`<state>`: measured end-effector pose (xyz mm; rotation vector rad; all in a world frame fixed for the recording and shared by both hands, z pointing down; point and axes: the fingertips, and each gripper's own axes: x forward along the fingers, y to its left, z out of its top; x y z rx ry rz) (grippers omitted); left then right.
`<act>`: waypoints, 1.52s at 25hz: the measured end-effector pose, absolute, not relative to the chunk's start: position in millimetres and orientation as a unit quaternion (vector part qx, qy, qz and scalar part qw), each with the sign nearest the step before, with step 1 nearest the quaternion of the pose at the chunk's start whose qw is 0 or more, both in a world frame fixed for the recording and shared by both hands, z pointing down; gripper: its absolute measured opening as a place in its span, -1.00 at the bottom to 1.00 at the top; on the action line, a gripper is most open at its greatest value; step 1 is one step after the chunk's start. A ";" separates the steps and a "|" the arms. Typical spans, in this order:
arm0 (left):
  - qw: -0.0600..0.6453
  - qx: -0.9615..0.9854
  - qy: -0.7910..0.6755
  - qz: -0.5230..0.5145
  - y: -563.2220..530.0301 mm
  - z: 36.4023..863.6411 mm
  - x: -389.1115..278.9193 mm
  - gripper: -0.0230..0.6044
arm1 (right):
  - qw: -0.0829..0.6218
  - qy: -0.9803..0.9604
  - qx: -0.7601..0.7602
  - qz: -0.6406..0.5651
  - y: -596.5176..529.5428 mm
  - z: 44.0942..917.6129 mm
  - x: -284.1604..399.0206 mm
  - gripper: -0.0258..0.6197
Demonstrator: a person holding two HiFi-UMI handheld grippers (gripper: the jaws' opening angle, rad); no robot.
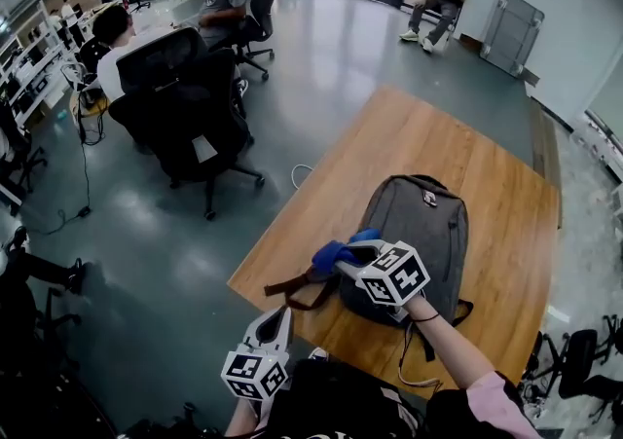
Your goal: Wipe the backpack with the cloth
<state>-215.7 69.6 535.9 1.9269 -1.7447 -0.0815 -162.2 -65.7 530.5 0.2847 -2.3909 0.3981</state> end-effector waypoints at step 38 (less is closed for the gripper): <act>0.255 0.768 -0.588 0.006 117.5 524.4 -99.6 -0.93 | 0.216 -0.846 0.349 0.339 53.2 578.4 61.5 -0.56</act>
